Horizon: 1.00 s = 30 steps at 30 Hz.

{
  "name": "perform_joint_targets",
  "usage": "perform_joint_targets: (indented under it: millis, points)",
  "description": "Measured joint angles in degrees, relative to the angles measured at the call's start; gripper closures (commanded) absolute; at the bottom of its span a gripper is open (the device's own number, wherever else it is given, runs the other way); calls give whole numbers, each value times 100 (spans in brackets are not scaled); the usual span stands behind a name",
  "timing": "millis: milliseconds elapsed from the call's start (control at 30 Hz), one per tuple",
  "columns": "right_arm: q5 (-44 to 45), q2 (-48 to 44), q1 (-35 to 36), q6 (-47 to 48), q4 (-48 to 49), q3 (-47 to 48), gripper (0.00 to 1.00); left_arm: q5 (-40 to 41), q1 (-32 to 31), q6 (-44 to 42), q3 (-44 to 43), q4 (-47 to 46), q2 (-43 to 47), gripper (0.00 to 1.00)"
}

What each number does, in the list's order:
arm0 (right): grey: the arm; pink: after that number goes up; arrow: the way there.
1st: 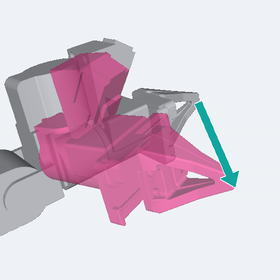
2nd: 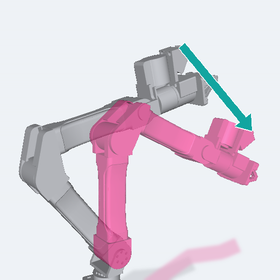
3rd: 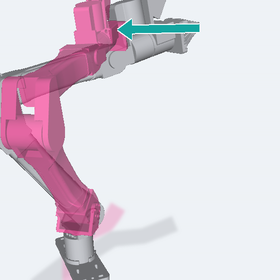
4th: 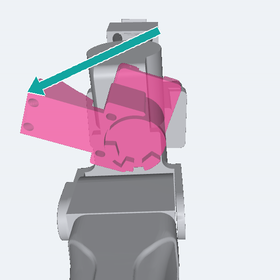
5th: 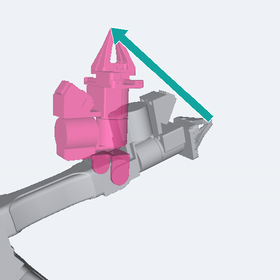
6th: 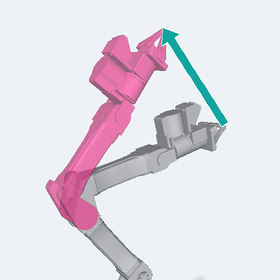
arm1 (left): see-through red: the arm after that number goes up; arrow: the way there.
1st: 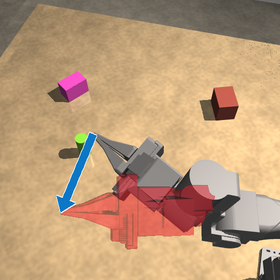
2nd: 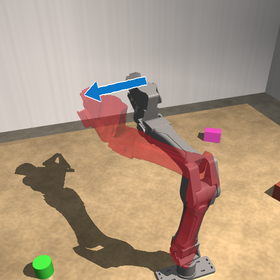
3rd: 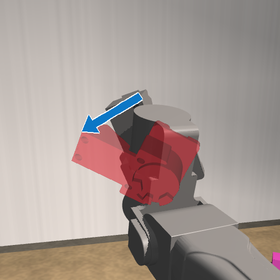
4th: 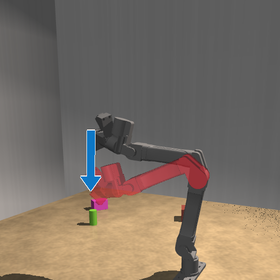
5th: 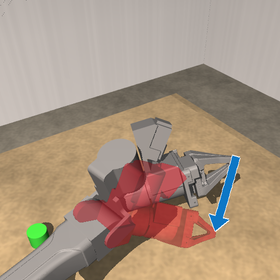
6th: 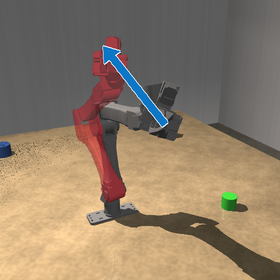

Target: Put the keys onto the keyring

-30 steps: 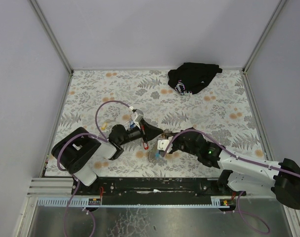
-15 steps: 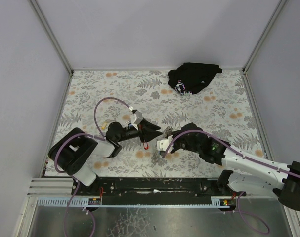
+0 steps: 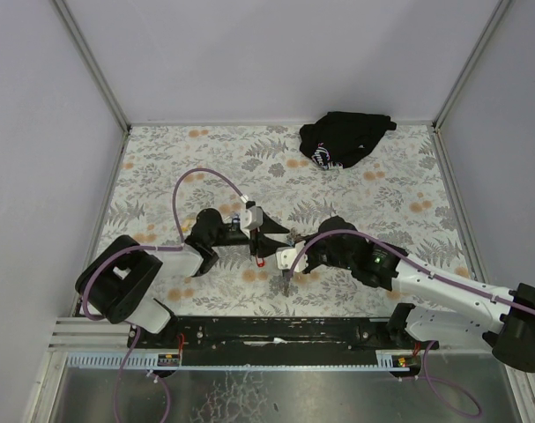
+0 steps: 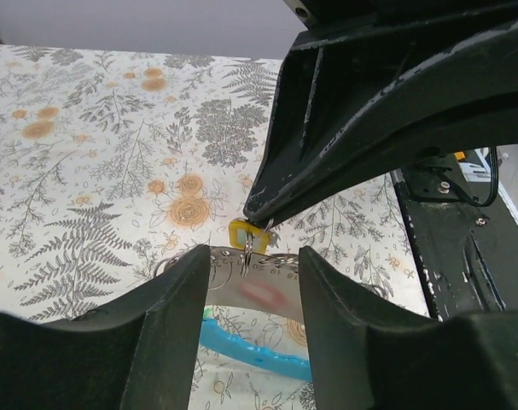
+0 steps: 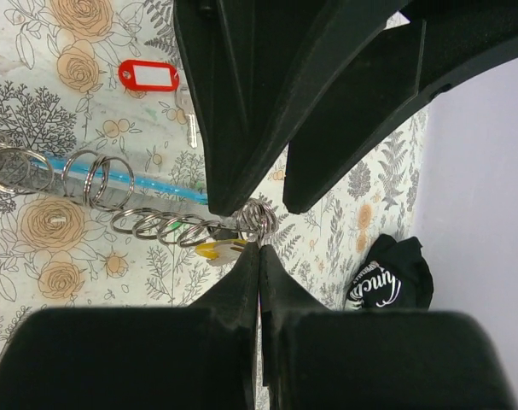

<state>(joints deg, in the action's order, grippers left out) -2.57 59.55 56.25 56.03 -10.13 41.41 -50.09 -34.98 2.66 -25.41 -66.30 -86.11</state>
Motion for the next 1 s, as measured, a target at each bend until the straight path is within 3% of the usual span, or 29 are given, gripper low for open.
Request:
perform_joint_targets:
  millis: [300, 700, 1000]
  points:
    - [-101, 22, 0, 2, -42, 0, 100, -50, -55, -385, -273, 492, -7, 71]
    - [-149, 17, 0, 2, -122, 13, 100, -120, -138, -813, -382, 1165, -7, 68]
    - [-155, 17, 0, 2, -122, 26, 100, -157, -153, -1001, -407, 1447, -4, 79]
